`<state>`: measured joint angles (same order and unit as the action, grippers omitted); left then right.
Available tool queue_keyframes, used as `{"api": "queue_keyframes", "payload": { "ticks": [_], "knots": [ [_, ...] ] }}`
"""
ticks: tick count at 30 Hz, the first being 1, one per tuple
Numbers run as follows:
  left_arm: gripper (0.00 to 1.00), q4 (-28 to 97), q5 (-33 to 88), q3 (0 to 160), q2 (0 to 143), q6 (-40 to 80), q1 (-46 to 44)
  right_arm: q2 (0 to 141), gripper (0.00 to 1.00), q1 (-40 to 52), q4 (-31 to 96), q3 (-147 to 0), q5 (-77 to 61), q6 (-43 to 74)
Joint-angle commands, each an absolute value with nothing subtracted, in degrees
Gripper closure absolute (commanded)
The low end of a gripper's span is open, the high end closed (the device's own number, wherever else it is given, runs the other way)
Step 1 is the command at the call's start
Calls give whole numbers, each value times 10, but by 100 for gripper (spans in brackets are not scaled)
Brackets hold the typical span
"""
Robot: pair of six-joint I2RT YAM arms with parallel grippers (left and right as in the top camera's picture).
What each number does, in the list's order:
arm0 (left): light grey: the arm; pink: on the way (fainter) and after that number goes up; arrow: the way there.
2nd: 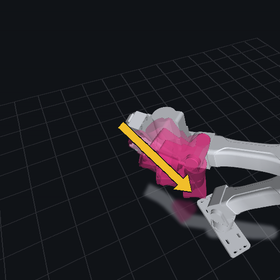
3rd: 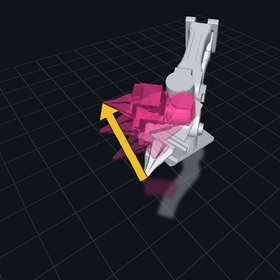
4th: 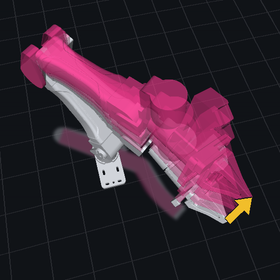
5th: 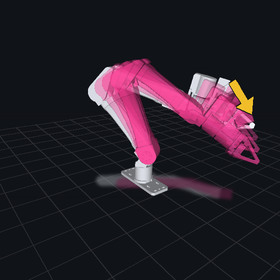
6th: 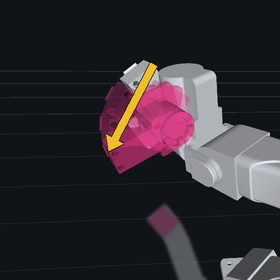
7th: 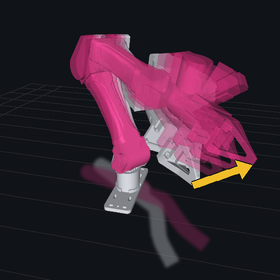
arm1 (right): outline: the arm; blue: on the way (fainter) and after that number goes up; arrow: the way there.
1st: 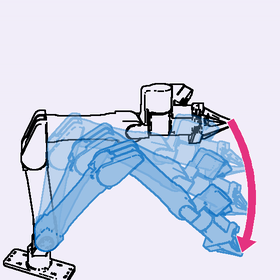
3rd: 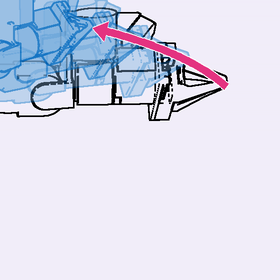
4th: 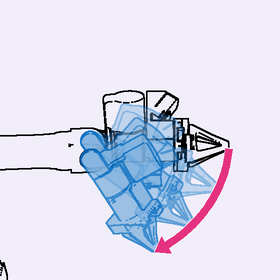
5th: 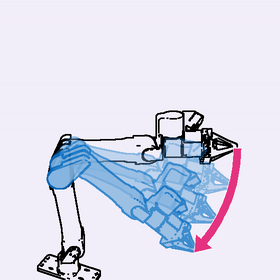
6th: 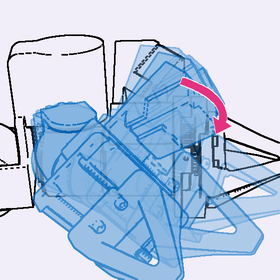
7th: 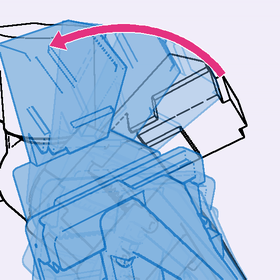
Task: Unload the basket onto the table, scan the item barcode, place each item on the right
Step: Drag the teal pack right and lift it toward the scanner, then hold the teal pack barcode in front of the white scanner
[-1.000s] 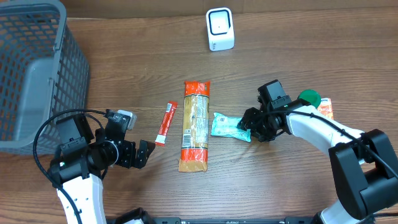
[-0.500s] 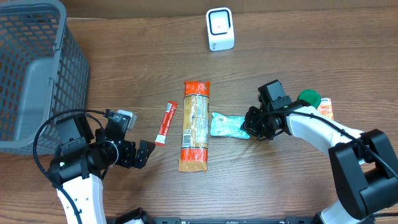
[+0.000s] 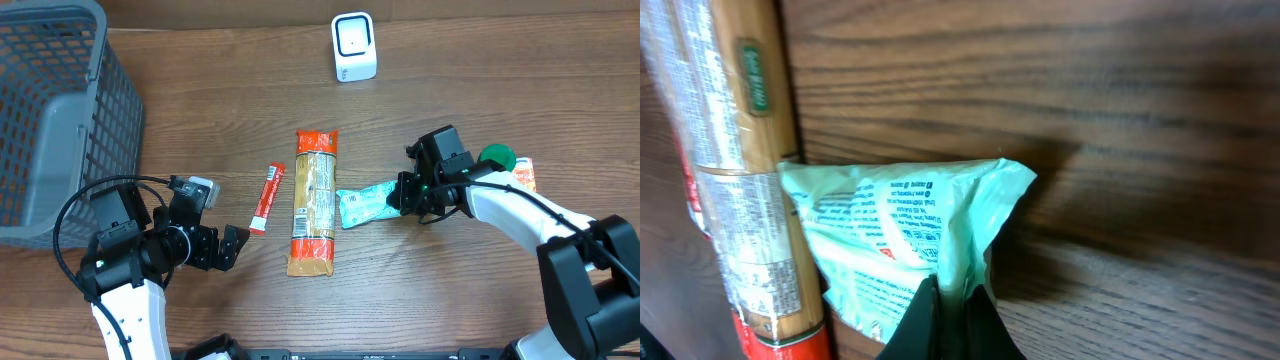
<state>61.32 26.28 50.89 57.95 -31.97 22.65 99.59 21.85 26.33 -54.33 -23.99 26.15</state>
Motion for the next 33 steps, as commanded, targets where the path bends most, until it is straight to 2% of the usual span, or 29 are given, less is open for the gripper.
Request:
{"api": "queue_keyframes", "payload": {
  "ticks": [1,8,13,19,25,33],
  "knots": [
    [1,613,263,517,581,-330,231,965,96,204,258,-557,-255,235],
    [0,613,263,517,581,-330,231,931,96,195,278,-582,-292,181],
    [0,613,263,517,581,-330,231,914,96,195,366,-658,-290,114],
    [0,613,264,517,581,-330,231,914,97,195,536,-839,-229,109],
    [0,613,263,517,581,-330,231,926,97,195,651,-1018,-169,117],
    [0,613,263,517,581,-330,231,1043,97,205,829,-1298,-79,93]
  ]
}}
